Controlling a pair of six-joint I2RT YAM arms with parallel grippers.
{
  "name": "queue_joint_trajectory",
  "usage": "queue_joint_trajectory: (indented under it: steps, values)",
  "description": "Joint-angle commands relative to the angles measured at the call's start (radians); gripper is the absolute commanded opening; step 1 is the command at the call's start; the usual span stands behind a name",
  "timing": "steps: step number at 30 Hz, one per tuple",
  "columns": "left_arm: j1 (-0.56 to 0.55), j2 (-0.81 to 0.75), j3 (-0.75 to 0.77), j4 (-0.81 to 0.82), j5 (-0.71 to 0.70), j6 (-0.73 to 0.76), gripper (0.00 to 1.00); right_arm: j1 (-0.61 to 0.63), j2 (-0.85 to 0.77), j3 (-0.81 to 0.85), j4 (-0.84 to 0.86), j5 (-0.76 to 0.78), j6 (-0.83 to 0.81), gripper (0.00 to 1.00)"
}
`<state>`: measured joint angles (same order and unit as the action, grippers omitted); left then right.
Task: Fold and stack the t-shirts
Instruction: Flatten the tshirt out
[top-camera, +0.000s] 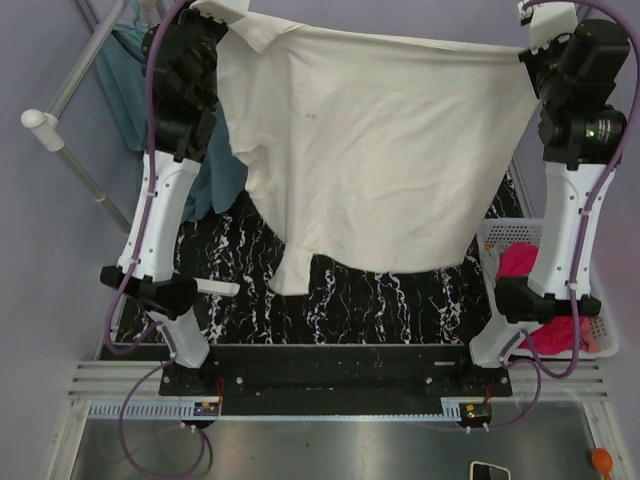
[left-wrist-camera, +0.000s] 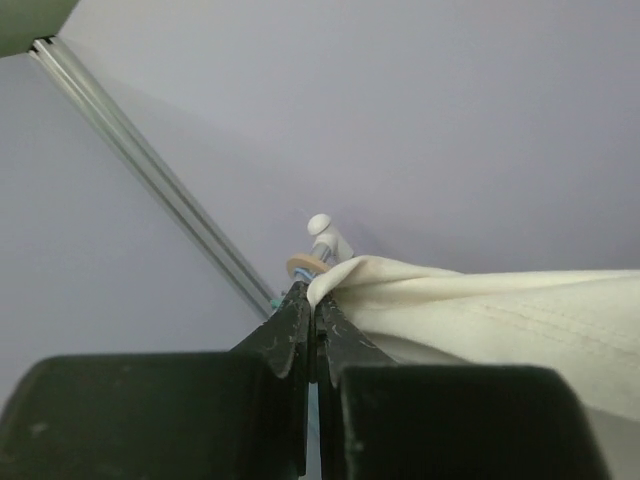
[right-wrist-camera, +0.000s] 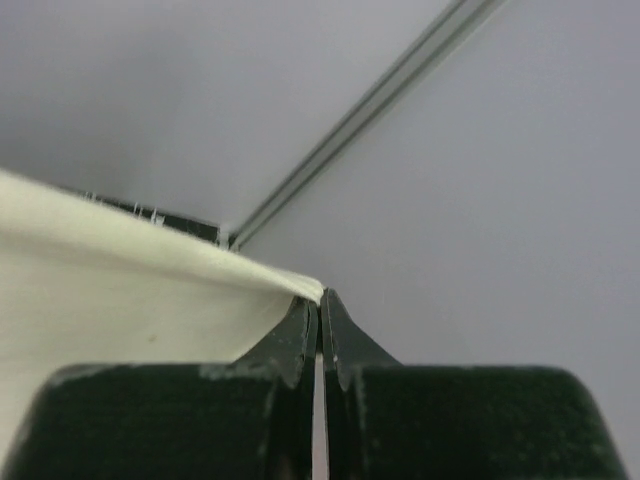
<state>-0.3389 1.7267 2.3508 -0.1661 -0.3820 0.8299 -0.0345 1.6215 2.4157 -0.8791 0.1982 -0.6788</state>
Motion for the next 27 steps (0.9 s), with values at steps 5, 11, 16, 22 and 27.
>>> queue_joint_trajectory:
  steps: [5,11,16,22,27]
  values:
    - [0.052,-0.087,0.019,0.226,-0.037,0.026,0.0,-0.019,0.16,0.382,0.089,0.136,-0.053,0.0]
    - [0.052,-0.208,-0.114,0.215,-0.002,-0.008,0.0,-0.019,0.074,0.238,0.14,0.135,-0.01,0.0]
    - [0.049,-0.413,-0.518,0.231,0.049,-0.043,0.0,-0.019,-0.128,-0.083,0.163,0.073,0.074,0.0]
    - [0.011,-0.666,-1.029,0.12,0.096,-0.049,0.0,-0.019,-0.45,-0.764,0.276,-0.017,0.11,0.0]
    - [-0.046,-0.84,-1.408,-0.05,0.132,-0.09,0.0,-0.019,-0.615,-1.205,0.246,-0.077,0.137,0.0]
